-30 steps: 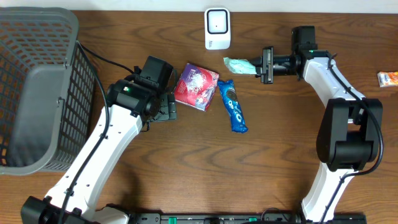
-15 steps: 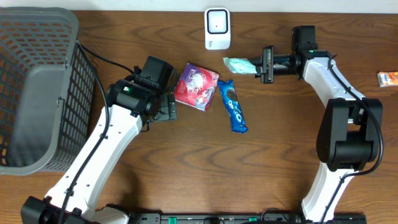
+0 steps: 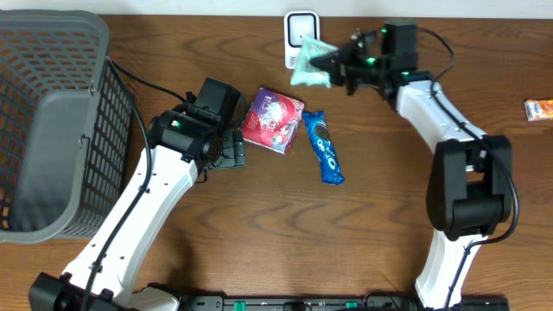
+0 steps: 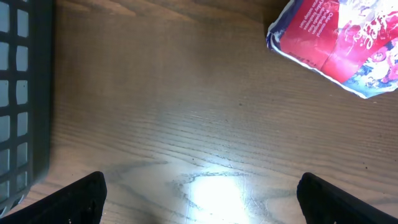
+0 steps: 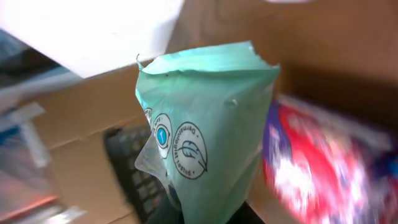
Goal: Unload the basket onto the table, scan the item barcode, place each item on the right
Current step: 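Hold the green wipes in front of the white scanner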
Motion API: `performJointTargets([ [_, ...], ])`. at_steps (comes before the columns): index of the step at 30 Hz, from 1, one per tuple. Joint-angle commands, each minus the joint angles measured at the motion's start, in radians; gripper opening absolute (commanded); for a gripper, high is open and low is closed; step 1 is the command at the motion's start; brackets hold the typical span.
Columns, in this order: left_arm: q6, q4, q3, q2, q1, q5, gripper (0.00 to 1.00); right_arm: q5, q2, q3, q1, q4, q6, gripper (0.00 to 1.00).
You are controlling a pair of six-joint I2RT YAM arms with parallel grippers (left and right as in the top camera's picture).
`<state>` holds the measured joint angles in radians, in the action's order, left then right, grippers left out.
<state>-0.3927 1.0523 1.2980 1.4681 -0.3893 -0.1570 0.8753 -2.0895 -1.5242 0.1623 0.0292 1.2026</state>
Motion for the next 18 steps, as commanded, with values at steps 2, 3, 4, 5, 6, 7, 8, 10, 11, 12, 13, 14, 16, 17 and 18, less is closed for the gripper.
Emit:
performJointTargets([
  [2, -0.006, 0.005, 0.002, 0.003, -0.003, -0.012, 0.98, -0.311, 0.023, -0.013, 0.052, -0.056, -0.084, 0.01],
  [3, -0.006, 0.005, 0.002, 0.003, -0.003, -0.012, 0.98, -0.338, 0.018, -0.013, 0.06, -0.089, -0.084, 0.01],
  [4, -0.006, 0.005, 0.002, 0.003, -0.003, -0.012, 0.98, -0.352, 0.01, -0.014, 0.068, -0.134, -0.08, 0.01],
  [5, -0.006, 0.005, 0.002, 0.003, -0.003, -0.012, 0.98, -0.355, 0.002, -0.018, 0.071, -0.17, -0.07, 0.01],
  [6, -0.006, 0.005, 0.002, 0.003, -0.003, -0.012, 0.98, -0.358, -0.011, -0.027, 0.074, -0.205, -0.064, 0.01],
  [7, -0.006, 0.005, 0.002, 0.003, -0.003, -0.012, 0.98, -0.362, -0.028, -0.046, 0.075, -0.225, -0.062, 0.01],
  [8, -0.006, 0.005, 0.002, 0.003, -0.003, -0.012, 0.98, -0.365, -0.048, -0.073, 0.075, -0.225, -0.056, 0.01],
  [10, -0.006, 0.005, 0.002, 0.003, -0.003, -0.012, 0.98, -0.364, -0.097, -0.137, 0.075, -0.212, -0.048, 0.01],
  [11, -0.006, 0.005, 0.002, 0.003, -0.003, -0.012, 0.98, -0.354, -0.124, -0.173, 0.075, -0.202, -0.048, 0.01],
  [12, -0.006, 0.005, 0.002, 0.003, -0.003, -0.012, 0.98, -0.341, -0.158, -0.217, 0.075, -0.193, -0.048, 0.01],
  [13, -0.006, 0.005, 0.002, 0.003, -0.003, -0.012, 0.98, -0.328, -0.19, -0.258, 0.075, -0.183, -0.049, 0.01],
  [14, -0.006, 0.005, 0.002, 0.003, -0.003, -0.012, 0.98, -0.322, -0.214, -0.289, 0.075, -0.171, -0.049, 0.01],
  [16, -0.006, 0.005, 0.002, 0.003, -0.003, -0.012, 0.98, -0.322, -0.26, -0.346, 0.072, -0.14, -0.057, 0.01],
  [17, -0.006, 0.005, 0.002, 0.003, -0.003, -0.012, 0.98, -0.32, -0.273, -0.361, 0.072, -0.132, -0.064, 0.01],
  [18, -0.006, 0.005, 0.002, 0.003, -0.003, -0.012, 0.98, -0.32, -0.29, -0.378, 0.07, -0.116, -0.068, 0.01],
])
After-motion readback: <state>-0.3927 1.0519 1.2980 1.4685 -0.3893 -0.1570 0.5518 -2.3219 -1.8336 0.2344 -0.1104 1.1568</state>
